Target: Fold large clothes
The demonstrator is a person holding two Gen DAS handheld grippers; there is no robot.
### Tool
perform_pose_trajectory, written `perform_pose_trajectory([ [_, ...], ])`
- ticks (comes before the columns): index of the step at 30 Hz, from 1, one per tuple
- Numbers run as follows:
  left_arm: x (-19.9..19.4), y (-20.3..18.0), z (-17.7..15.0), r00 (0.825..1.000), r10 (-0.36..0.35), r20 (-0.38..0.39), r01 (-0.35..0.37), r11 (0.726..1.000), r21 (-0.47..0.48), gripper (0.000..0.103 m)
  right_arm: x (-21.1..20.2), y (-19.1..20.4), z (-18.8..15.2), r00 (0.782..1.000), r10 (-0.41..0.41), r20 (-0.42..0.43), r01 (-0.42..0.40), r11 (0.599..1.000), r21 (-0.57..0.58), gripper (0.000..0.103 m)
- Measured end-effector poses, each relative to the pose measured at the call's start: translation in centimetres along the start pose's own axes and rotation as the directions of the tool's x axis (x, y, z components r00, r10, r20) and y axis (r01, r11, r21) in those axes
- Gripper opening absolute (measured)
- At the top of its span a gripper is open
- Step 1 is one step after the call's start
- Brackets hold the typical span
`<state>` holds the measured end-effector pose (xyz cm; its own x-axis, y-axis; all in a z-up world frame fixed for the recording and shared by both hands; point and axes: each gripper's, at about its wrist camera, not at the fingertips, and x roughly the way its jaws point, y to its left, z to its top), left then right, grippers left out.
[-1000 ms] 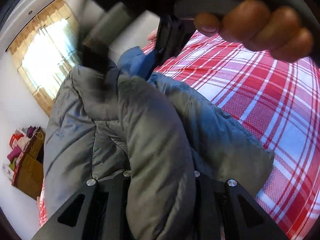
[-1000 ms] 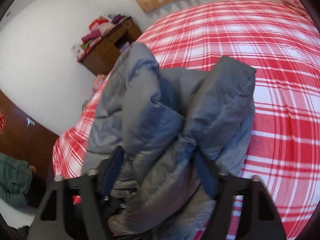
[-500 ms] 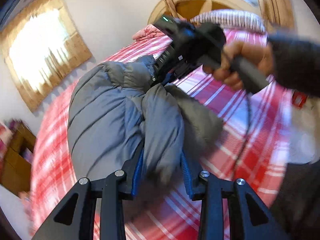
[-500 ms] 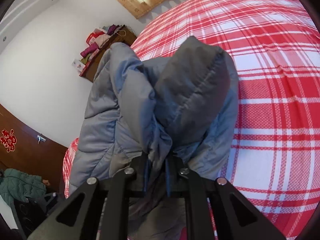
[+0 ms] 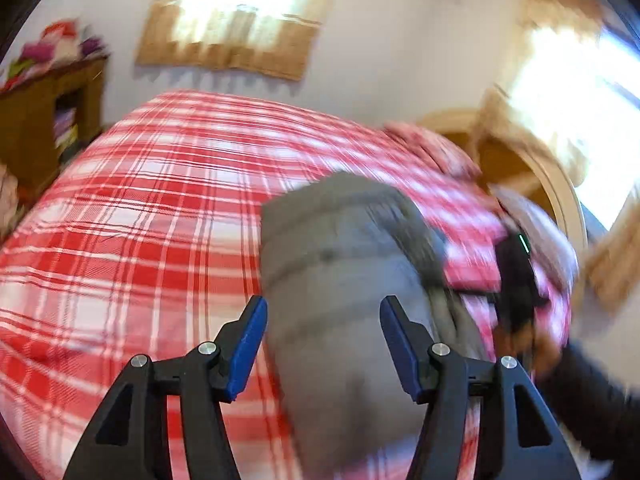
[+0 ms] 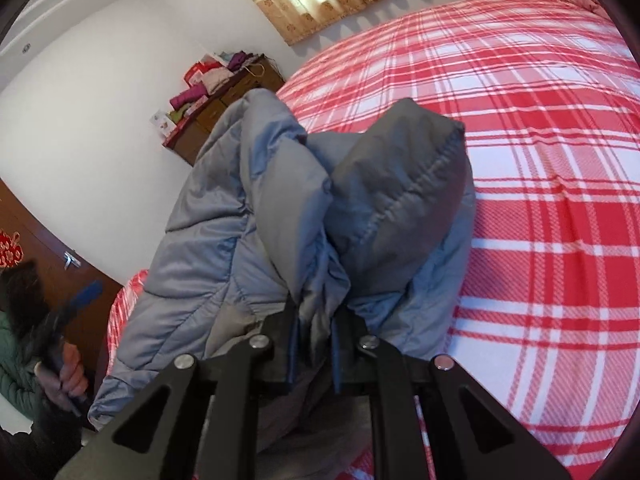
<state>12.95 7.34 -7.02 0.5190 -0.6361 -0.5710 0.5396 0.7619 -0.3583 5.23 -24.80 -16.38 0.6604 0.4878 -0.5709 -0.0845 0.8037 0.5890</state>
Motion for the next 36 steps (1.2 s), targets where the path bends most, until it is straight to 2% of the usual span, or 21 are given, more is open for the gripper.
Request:
perform_pose_trajectory([
  [3,5.0,0.0,1.2,0.999,0.027,-0.038,-0.029,0.998,-0.056,0.059,0.1,-0.8,-0.4,1.000,0.022,0.011,-0.023,0.999,0.041,0.014],
  [8,9.8,-1.1,0.3,0.997,-0.026,-0.066,0.017,0.990,-0.140,0.059,-0.4,-1.7,-1.0,0.999,0.046,0.021,-0.048,0.995,0.089,0.019],
  [11,10.3,-2.8,-0.6,0.999,0.005,-0.049,-0.010,0.996,-0.087,0.059,-1.1,-1.6,-0.8,1.000,0.007,0.022,-0.008,0.997,0.078,0.027],
  [14,10.3,-3.2,-1.0,0.999,0.008,-0.039,-0.011,0.997,-0.077,0.059,-2.9,-1.2,0.1,0.998,-0.061,0.025,0.059,0.996,0.062,0.041],
  [17,10.4,-3.3,-1.0,0.999,0.021,-0.027,-0.022,0.998,-0.060,0.059,-4.6,-0.2,1.4,0.983,-0.178,0.054,0.177,0.984,0.015,0.070],
  [20,10.8,-3.7,-1.1,0.999,0.031,-0.019,-0.032,0.998,-0.045,0.059,-4.4,0.0,2.8,0.969,-0.244,0.040,0.244,0.970,0.007,0.071],
  [21,11.0,-3.7,-1.0,0.999,0.033,-0.015,-0.033,0.999,-0.042,0.059,-3.9,-0.1,3.2,0.970,-0.242,0.028,0.242,0.970,0.007,0.067],
  [22,11.0,-3.9,-1.1,0.999,0.032,-0.008,-0.033,0.999,-0.040,0.059,-2.9,-0.1,3.5,0.975,-0.220,0.000,0.220,0.975,0.003,0.055],
  [24,11.0,-4.1,-1.3,0.999,0.040,0.009,-0.040,0.999,-0.034,0.059,-0.8,-0.1,3.9,0.982,-0.185,-0.041,0.186,0.983,0.008,0.045],
  [26,10.8,-4.0,-1.6,0.998,0.049,0.028,-0.048,0.998,-0.033,0.060,0.6,0.3,4.0,0.992,-0.116,-0.048,0.116,0.993,0.005,0.037],
  [28,10.6,-3.6,-1.7,0.997,0.062,0.042,-0.060,0.998,-0.036,0.060,1.5,0.6,4.0,0.999,0.042,-0.025,-0.041,0.998,0.041,0.029],
  [29,10.5,-3.5,-1.7,0.997,0.061,0.049,-0.060,0.997,-0.039,0.060,1.7,0.0,4.0,0.981,0.194,0.019,-0.195,0.976,0.099,0.024],
  [30,10.3,-3.3,-1.6,0.997,0.054,0.061,-0.051,0.998,-0.043,0.060,1.9,-1.0,3.8,0.959,0.279,0.055,-0.284,0.946,0.153,0.023],
  [31,10.2,-3.3,-1.5,0.997,0.049,0.067,-0.046,0.998,-0.046,0.059,2.3,-2.2,3.5,0.941,0.328,0.083,-0.338,0.919,0.205,0.022],
  [33,10.7,-3.5,-1.2,0.997,0.047,0.062,-0.045,0.998,-0.045,0.060,3.4,-4.9,2.8,0.914,0.386,0.124,-0.406,0.866,0.292,0.018],
  [35,11.3,-4.0,-1.1,0.997,0.047,0.056,-0.045,0.999,-0.031,0.060,4.4,-8.0,1.6,0.900,0.405,0.159,-0.434,0.809,0.396,0.014],
  [36,11.6,-4.3,-1.2,0.998,0.043,0.054,-0.042,0.999,-0.025,0.059,4.5,-9.0,1.1,0.897,0.409,0.168,-0.441,0.795,0.418,0.010],
])
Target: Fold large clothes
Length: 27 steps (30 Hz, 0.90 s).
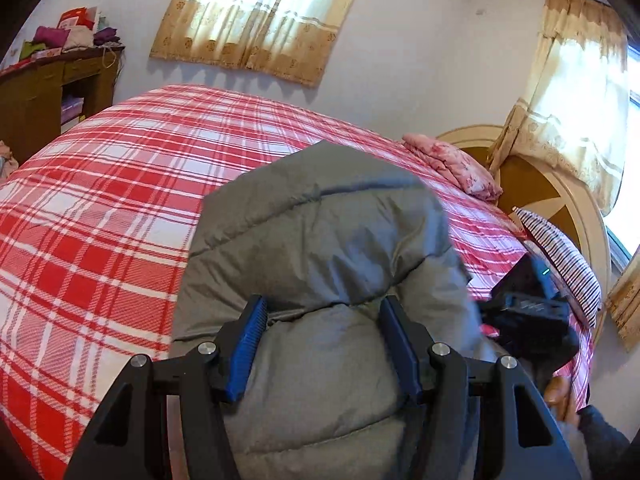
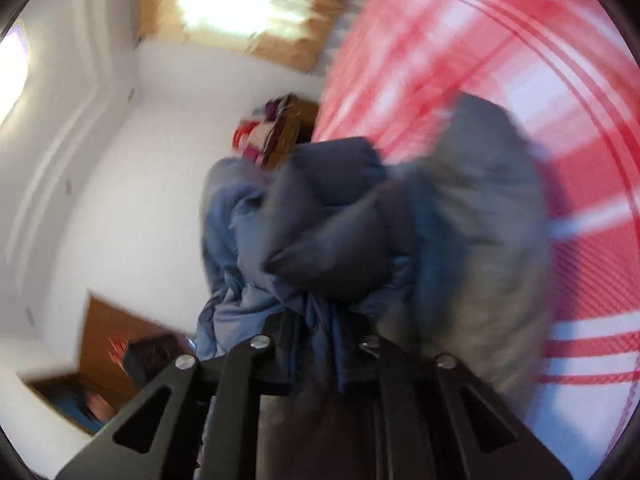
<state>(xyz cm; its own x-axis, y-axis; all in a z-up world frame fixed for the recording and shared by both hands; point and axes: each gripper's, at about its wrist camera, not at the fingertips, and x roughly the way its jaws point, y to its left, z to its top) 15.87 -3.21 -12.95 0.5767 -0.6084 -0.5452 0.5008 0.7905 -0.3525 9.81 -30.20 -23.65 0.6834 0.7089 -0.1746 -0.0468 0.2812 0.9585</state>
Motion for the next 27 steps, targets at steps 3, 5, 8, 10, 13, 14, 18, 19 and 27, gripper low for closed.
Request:
perform_pose_trajectory([
  [3,1.2,-1.1,-0.3,1.000,-0.020,-0.013,0.021,1.000,0.020,0.060,-1.0,-1.8,-0.3,1.000,-0.017,-0.004,0.017,1.000,0.011,0.008],
  [5,2.2,-2.1,-0.8,1.000,-0.006,-0.028,0.007,0.998,0.057,0.060,-1.3,-1.7,-0.3,0.999,-0.037,-0.009,0.037,0.999,-0.016,0.007],
  [8,3.6,-3.2,-1.5,0.998,0.035,-0.047,-0.030,0.995,0.092,0.060,-1.1,-1.4,-0.1,0.995,-0.094,-0.022,0.093,0.995,-0.044,0.007],
  [10,4.8,-3.8,-2.0,0.995,0.072,-0.072,-0.063,0.990,0.123,0.060,-1.4,-1.1,0.0,0.993,-0.115,-0.017,0.114,0.992,-0.043,0.007],
  [13,5.6,-5.1,-3.2,0.989,0.124,-0.078,-0.106,0.972,0.209,0.060,-3.4,-0.2,-0.4,0.986,-0.164,0.003,0.164,0.984,-0.066,0.009],
  [14,5.7,-5.5,-3.6,0.988,0.135,-0.071,-0.116,0.966,0.230,0.060,-4.0,0.0,-0.6,0.985,-0.175,0.006,0.175,0.982,-0.070,0.011],
  [18,5.8,-5.9,-4.5,0.989,0.141,-0.048,-0.125,0.959,0.255,0.060,-5.9,2.0,-0.9,0.946,-0.321,0.034,0.323,0.935,-0.144,0.033],
  [19,5.9,-5.7,-4.3,0.989,0.140,-0.056,-0.122,0.961,0.250,0.060,-5.9,2.8,-1.1,0.930,-0.366,0.043,0.367,0.913,-0.179,0.035],
  [27,6.0,-5.7,-4.4,0.984,0.165,-0.068,-0.141,0.953,0.266,0.060,-6.9,9.4,-2.3,0.766,-0.625,0.151,0.631,0.686,-0.361,0.044],
])
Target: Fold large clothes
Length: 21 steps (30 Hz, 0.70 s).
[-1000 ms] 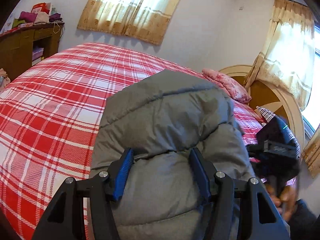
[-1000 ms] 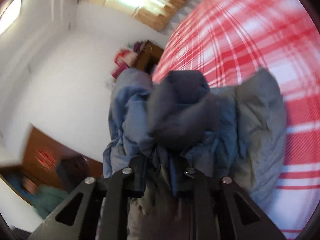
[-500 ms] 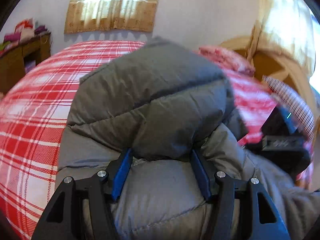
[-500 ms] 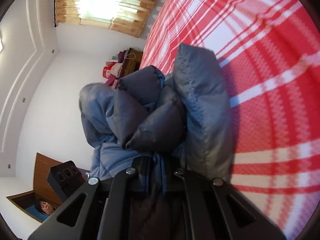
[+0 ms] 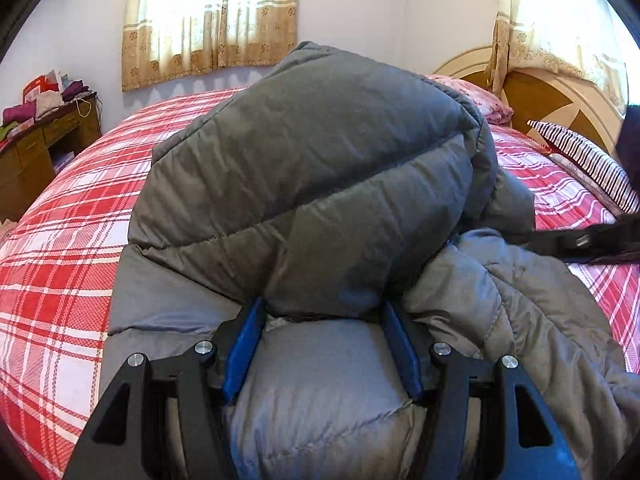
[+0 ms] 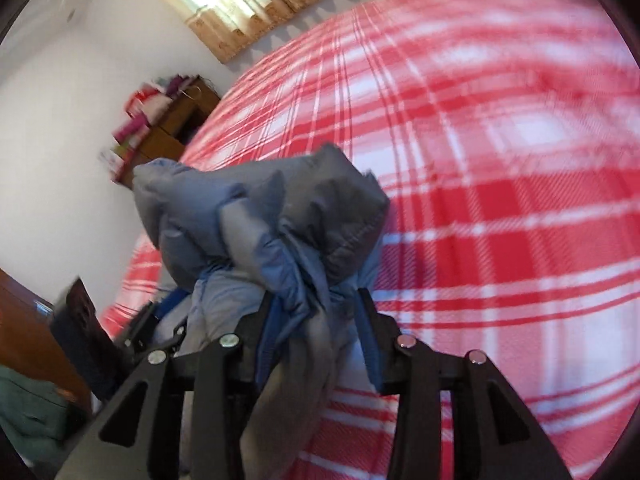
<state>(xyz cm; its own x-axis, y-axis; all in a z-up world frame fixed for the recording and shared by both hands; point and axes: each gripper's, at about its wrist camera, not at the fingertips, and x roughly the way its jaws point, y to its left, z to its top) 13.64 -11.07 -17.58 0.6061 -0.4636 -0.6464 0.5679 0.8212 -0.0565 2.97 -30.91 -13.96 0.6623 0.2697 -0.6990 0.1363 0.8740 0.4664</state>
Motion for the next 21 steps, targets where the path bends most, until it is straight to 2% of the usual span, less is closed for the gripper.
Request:
perform_pose_trajectory([
  [2,0.0,0.0,0.0,1.000,0.008,-0.002,-0.008,1.000,0.004,0.060,-0.4,1.4,-0.2,0.999,-0.047,-0.005,0.047,0.999,0.000,0.056],
  [3,0.0,-0.2,0.0,1.000,0.011,-0.003,-0.011,1.000,0.006,0.060,-0.1,1.6,-0.3,0.997,-0.072,-0.015,0.072,0.997,0.001,0.056],
  [4,0.0,-0.2,0.0,1.000,0.012,-0.006,-0.012,1.000,0.006,0.061,0.5,1.9,-0.6,0.992,-0.119,-0.034,0.119,0.993,-0.003,0.047],
  [5,0.0,-0.2,0.0,1.000,0.012,-0.009,-0.012,1.000,0.007,0.061,1.2,2.0,-0.9,0.988,-0.147,-0.045,0.147,0.989,-0.005,0.033],
  [7,0.1,-0.6,0.2,1.000,0.015,-0.016,-0.015,1.000,0.010,0.061,2.3,1.7,-1.5,0.984,-0.168,-0.065,0.170,0.985,0.032,0.025],
  [11,0.2,-1.0,0.4,0.999,0.024,-0.022,-0.023,1.000,0.018,0.061,3.7,1.2,-3.2,0.982,-0.179,-0.059,0.184,0.979,0.087,0.024],
  [16,-0.1,-1.0,0.8,0.998,0.027,-0.051,-0.026,0.999,0.018,0.062,4.9,1.4,-4.6,0.985,-0.175,0.010,0.172,0.975,0.138,0.024],
  [21,-1.7,0.4,2.2,0.993,-0.051,-0.110,0.052,0.999,0.004,0.062,4.9,1.4,-4.9,0.988,-0.151,0.043,0.147,0.986,0.078,0.024],
])
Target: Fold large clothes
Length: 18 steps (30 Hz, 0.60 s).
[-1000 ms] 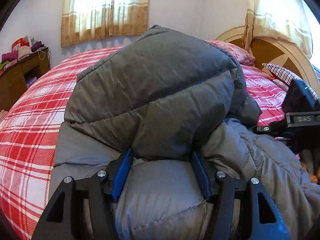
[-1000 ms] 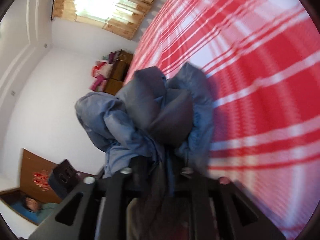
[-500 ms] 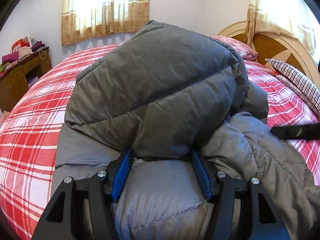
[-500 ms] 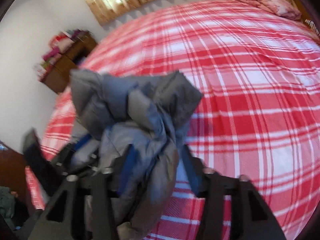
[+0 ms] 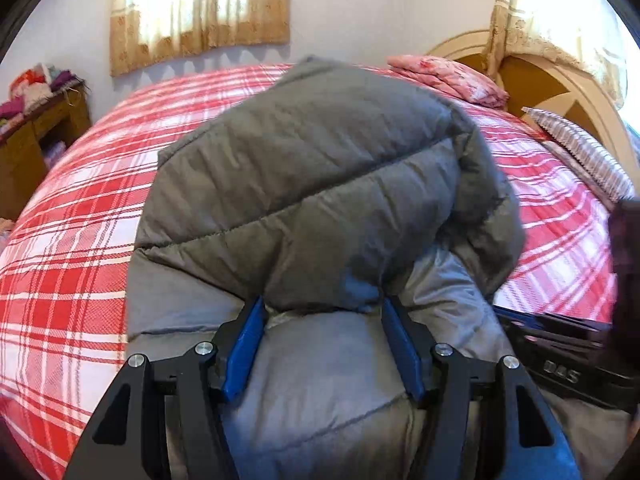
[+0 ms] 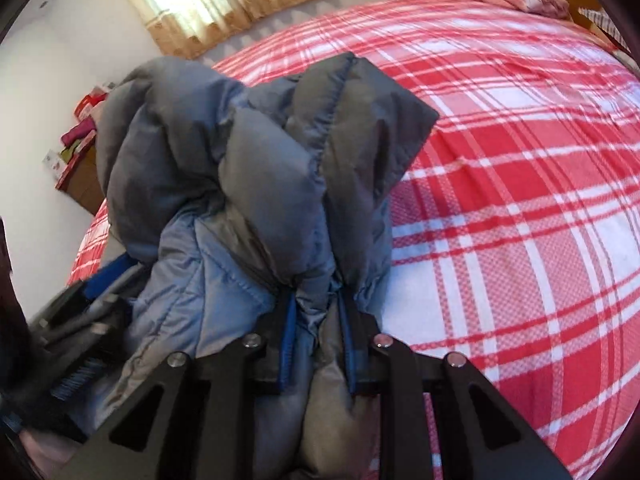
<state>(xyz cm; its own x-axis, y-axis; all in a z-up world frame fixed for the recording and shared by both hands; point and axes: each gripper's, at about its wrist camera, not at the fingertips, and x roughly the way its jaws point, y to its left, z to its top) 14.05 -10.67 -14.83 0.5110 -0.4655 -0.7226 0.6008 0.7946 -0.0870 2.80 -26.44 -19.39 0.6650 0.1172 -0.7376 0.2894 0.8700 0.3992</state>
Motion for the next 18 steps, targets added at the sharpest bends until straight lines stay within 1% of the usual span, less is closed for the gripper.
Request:
perform_pose_trajectory([
  [1,-0.7,0.4,0.4,1.000,-0.007,0.005,0.007,1.000,-0.002,0.062,-0.2,-0.2,0.2,1.000,0.017,-0.003,-0.017,1.000,-0.011,0.024],
  [3,-2.1,1.5,1.0,0.999,0.007,0.034,-0.007,1.000,-0.016,0.062,-1.0,-0.4,0.5,0.999,0.037,-0.006,-0.037,0.999,-0.036,0.027],
  [4,-2.7,2.3,1.5,0.999,0.010,0.043,-0.009,0.999,-0.035,0.062,-1.5,-0.6,0.8,0.999,0.050,-0.005,-0.050,0.998,-0.042,0.027],
  [6,-3.4,3.9,2.3,0.998,-0.008,0.059,0.013,0.996,-0.089,0.062,-3.2,-1.3,1.3,0.998,0.065,0.017,-0.064,0.997,-0.039,0.027],
  [8,-3.7,5.2,2.9,0.997,-0.019,0.072,0.028,0.991,-0.131,0.062,-4.9,-1.7,2.3,0.997,0.064,0.053,-0.062,0.997,-0.038,0.036],
  [10,-3.7,6.1,3.4,0.996,-0.002,0.087,0.016,0.987,-0.159,0.062,-6.4,-1.8,3.3,0.994,0.070,0.084,-0.066,0.997,-0.046,0.062],
  [11,-3.5,6.5,3.6,0.996,0.001,0.090,0.015,0.985,-0.174,0.062,-6.9,-1.8,4.0,0.993,0.070,0.093,-0.065,0.997,-0.050,0.066],
  [14,-3.0,6.7,3.9,0.997,0.012,0.080,0.003,0.983,-0.185,0.062,-6.7,-1.3,6.3,0.993,0.063,0.097,-0.057,0.996,-0.065,0.066],
  [15,-2.9,6.6,3.9,0.996,0.022,0.083,-0.007,0.984,-0.178,0.062,-6.3,-1.1,6.8,0.994,0.062,0.089,-0.056,0.996,-0.070,0.065],
  [16,-2.8,6.6,4.1,0.996,0.035,0.085,-0.020,0.985,-0.171,0.062,-5.1,-0.8,7.6,0.997,0.049,0.062,-0.045,0.996,-0.076,0.065],
  [18,-2.6,6.8,4.4,0.996,0.045,0.078,-0.032,0.986,-0.161,0.062,-2.5,-0.4,8.3,1.000,0.022,0.019,-0.020,0.996,-0.083,0.056],
])
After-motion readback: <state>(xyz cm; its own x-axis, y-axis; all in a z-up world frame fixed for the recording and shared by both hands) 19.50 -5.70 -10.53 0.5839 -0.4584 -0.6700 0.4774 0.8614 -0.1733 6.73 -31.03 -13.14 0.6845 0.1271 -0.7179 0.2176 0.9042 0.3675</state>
